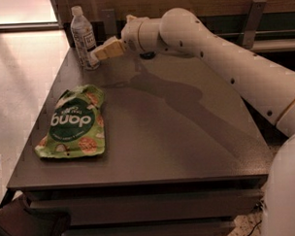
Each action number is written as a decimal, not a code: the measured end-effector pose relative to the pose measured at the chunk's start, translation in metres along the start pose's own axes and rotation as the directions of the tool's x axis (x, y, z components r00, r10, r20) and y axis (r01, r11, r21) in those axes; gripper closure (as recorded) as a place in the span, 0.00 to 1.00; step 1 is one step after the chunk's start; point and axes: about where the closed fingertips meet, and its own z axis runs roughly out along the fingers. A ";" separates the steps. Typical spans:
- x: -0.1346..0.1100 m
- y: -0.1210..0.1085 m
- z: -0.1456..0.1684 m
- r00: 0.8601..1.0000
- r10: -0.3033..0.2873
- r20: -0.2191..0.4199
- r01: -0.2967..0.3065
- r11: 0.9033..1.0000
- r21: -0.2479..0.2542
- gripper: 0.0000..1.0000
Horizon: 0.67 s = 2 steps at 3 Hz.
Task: Pick blue plastic bottle
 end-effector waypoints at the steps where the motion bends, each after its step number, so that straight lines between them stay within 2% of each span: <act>1: 0.005 0.019 0.029 0.999 0.033 -0.041 -0.034 0.999 -0.035 0.00; 2: 0.000 0.036 0.057 0.998 0.061 -0.030 -0.063 0.995 -0.077 0.00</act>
Offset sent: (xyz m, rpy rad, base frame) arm 0.0129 0.1021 -0.0227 0.0582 0.1144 0.0973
